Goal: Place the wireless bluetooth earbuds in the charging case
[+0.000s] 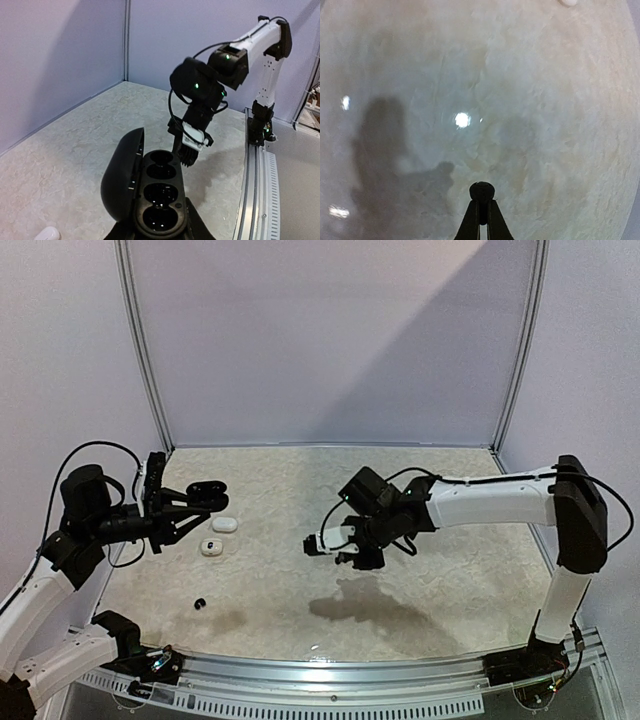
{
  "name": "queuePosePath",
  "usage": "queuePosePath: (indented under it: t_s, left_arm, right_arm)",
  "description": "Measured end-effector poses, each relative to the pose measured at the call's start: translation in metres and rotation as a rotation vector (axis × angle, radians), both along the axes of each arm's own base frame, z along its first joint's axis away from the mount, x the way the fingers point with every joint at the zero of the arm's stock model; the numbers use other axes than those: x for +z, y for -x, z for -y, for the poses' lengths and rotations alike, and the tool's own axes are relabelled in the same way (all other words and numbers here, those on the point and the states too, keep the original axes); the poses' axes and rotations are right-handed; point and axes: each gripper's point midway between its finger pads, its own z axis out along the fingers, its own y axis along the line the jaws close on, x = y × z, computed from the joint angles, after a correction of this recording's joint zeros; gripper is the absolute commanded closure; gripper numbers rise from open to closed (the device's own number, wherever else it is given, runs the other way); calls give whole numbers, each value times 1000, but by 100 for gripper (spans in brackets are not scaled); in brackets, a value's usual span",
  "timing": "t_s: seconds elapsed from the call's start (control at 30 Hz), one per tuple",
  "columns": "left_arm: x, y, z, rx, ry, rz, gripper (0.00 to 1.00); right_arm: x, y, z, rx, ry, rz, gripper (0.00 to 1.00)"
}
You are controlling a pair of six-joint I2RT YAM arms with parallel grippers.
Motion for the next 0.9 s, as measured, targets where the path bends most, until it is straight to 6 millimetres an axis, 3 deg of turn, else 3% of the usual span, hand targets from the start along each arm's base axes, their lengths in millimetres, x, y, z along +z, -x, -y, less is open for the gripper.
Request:
queuePosePath:
  t_s: [0.1, 0.2, 0.3, 0.33, 0.43, 0.53, 0.67, 0.9]
  left_arm:
    - [0, 6, 3, -43, -18, 50, 100]
    - [-2, 13, 9, -98, -39, 96, 100]
    - [-3, 19, 15, -149, -46, 112, 100]
    - [-4, 22, 17, -167, -47, 114, 100]
    - [-6, 29, 25, -219, -49, 121, 100]
    - [-7, 36, 30, -254, -48, 120, 100]
    - [-8, 40, 34, -282, -45, 111, 100]
    - [-13, 41, 38, -293, -55, 92, 100]
  right_arm:
    - [51, 0, -20, -26, -113, -14, 100]
    - [121, 8, -41, -30, -263, -15, 100]
    - [191, 26, -60, -2, -410, -21, 100]
    - [211, 41, -69, 29, -456, -30, 100]
    - [254, 72, -86, 89, -552, -54, 100]
    - [275, 98, -96, 134, -591, -81, 100]
    - [289, 117, -112, 173, -612, -98, 100]
    - [280, 120, -140, 175, -591, -115, 100]
